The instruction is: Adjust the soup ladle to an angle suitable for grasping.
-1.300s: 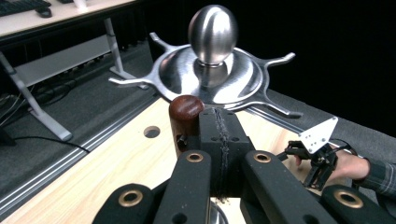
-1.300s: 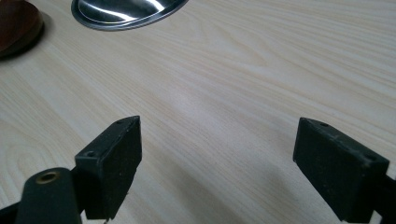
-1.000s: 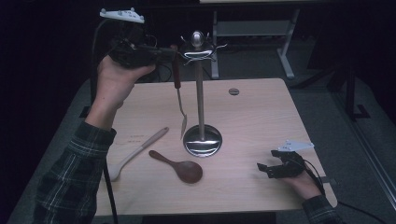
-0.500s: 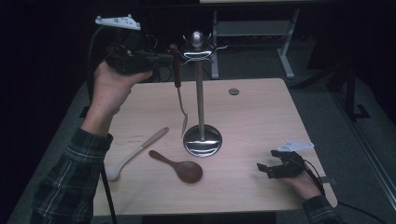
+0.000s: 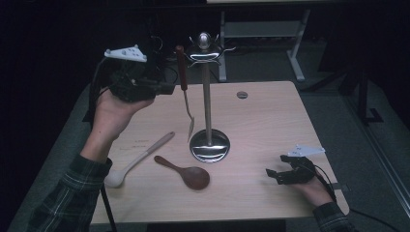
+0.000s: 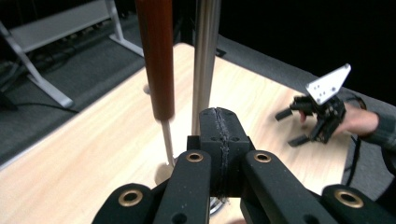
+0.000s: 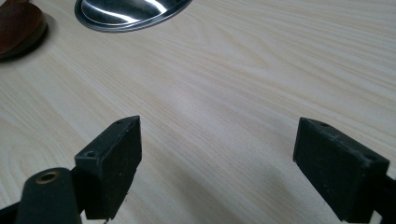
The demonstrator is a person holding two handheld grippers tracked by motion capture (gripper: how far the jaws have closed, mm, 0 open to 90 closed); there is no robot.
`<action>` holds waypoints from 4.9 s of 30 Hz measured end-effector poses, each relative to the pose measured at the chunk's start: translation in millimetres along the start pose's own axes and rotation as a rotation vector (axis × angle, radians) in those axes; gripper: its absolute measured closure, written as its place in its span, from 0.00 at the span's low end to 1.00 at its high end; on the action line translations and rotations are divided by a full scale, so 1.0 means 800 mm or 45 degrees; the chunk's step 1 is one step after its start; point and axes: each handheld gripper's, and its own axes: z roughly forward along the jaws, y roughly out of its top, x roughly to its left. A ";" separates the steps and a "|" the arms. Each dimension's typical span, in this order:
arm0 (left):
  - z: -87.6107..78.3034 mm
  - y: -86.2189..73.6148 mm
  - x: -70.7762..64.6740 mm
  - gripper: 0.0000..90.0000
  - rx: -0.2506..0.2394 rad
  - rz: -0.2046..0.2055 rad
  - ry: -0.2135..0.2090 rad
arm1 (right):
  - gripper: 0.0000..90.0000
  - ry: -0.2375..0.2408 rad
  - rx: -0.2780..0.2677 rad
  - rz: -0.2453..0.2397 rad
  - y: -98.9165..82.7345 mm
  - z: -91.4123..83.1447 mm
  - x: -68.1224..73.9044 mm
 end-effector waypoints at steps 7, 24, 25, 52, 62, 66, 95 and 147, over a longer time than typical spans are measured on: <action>0.014 -0.043 0.004 1.00 0.091 -0.014 -0.004 | 0.17 0.001 -0.015 -0.003 0.000 -0.001 -0.002; 0.052 -0.127 0.018 1.00 0.243 -0.050 0.071 | 0.17 0.012 -0.023 -0.023 0.001 0.001 0.000; 0.056 -0.133 0.021 1.00 0.254 -0.047 0.073 | 0.17 0.013 -0.023 -0.023 0.001 0.001 0.000; 0.186 -0.245 0.112 1.00 0.550 -0.158 0.235 | 0.17 0.017 -0.023 -0.021 0.001 0.003 0.001; 0.198 -0.258 0.132 1.00 0.563 -0.211 0.328 | 0.17 0.020 -0.028 -0.023 0.001 0.002 0.000; 0.192 -0.263 0.146 1.00 0.559 -0.233 0.383 | 0.17 0.020 -0.025 -0.022 0.001 0.002 0.001; 0.122 -0.272 0.172 0.67 0.808 -0.410 0.399 | 0.17 0.036 -0.011 -0.028 0.002 0.005 0.004; 0.029 -0.251 0.119 0.85 0.076 -0.313 0.376 | 0.17 0.033 -0.025 -0.032 0.002 0.005 0.002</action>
